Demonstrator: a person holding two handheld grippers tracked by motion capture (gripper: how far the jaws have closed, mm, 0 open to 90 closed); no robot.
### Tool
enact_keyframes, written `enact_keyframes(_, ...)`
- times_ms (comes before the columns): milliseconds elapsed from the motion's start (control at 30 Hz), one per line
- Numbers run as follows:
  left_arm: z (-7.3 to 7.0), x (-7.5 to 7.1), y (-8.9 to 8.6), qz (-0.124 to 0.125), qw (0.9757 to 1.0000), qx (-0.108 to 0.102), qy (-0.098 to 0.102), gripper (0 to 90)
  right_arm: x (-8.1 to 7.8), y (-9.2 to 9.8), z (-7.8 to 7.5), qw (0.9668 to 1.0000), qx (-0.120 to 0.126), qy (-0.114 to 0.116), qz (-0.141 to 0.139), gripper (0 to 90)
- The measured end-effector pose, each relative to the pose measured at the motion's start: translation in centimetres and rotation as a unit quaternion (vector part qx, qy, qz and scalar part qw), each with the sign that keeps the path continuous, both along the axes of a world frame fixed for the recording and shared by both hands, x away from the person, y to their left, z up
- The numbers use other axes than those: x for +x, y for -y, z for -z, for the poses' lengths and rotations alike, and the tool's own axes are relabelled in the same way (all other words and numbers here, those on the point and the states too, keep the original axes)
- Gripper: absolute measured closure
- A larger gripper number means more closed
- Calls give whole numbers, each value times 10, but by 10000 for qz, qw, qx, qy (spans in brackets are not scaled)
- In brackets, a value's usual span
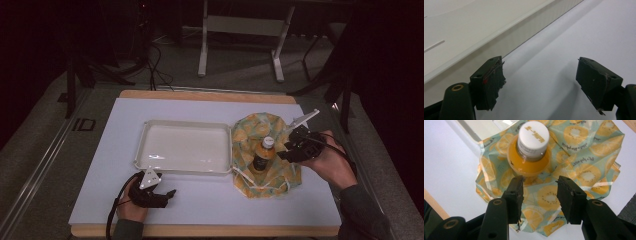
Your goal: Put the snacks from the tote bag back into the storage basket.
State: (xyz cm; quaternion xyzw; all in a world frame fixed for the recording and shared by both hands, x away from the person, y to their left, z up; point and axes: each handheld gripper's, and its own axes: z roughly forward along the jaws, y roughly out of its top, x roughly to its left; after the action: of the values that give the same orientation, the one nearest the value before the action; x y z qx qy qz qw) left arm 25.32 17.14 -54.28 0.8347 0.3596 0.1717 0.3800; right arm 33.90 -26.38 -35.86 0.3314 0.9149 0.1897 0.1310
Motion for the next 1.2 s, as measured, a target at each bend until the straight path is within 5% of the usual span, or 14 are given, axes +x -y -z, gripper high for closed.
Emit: enact_keyframes(1200, 0, 0, 1, 38, 10000, 80, -22, 223, 26, -31, 1, 9987, -230, -420, -193, 525)
